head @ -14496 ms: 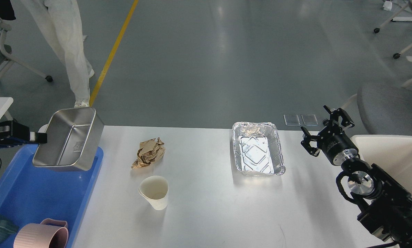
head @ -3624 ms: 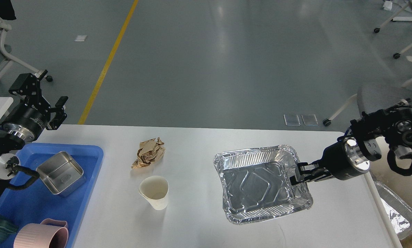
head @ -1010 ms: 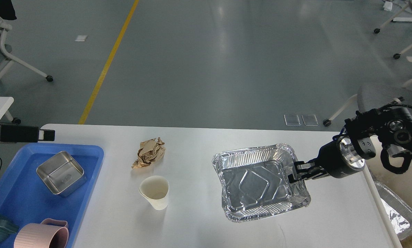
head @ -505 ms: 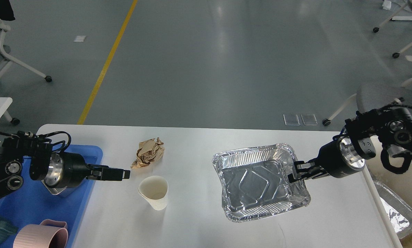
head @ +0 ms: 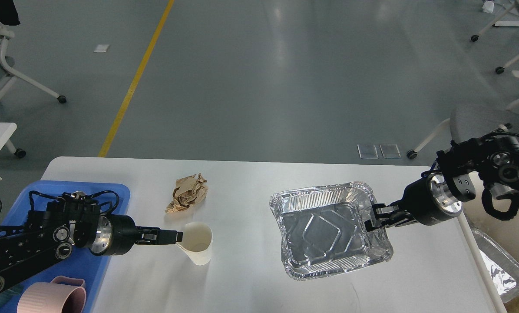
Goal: Tidy desktop
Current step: 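Reach the left gripper to the white paper cup and grasp it, then lift the paper cup with the left gripper and carry it over the foil container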
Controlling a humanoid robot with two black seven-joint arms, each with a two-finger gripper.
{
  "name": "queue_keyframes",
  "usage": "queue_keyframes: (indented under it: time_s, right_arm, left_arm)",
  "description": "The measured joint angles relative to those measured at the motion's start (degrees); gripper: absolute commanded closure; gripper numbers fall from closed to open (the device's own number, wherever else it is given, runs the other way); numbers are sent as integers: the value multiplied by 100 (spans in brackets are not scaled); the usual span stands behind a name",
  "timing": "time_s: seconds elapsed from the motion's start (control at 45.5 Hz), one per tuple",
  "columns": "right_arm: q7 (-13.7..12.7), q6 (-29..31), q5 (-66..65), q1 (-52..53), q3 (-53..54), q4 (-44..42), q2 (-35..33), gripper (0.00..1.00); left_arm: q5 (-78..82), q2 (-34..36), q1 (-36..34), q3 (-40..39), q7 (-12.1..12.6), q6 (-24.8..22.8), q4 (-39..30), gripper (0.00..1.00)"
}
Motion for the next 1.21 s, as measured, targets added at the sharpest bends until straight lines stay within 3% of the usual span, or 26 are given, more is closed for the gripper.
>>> queue_keyframes:
  time_s: [0.242, 0.725, 1.054, 1.208]
  right_arm:
    - [0, 0, 0, -20, 12, 11, -21, 100]
    - [0, 0, 0, -28, 14, 11, -18, 100]
    - [0, 0, 0, -21, 22, 11, -38, 100]
    - [-3, 0, 0, -27, 23, 11, -32, 100]
  left_arm:
    - [-98, -181, 72, -31, 382, -125, 131, 100]
    - [-116, -129, 99, -235, 228, -917, 113, 100]
    - [-406, 790, -75, -1796, -153, -2730, -329, 100]
    - [-971, 1477, -383, -2404, -181, -2922, -547, 100]
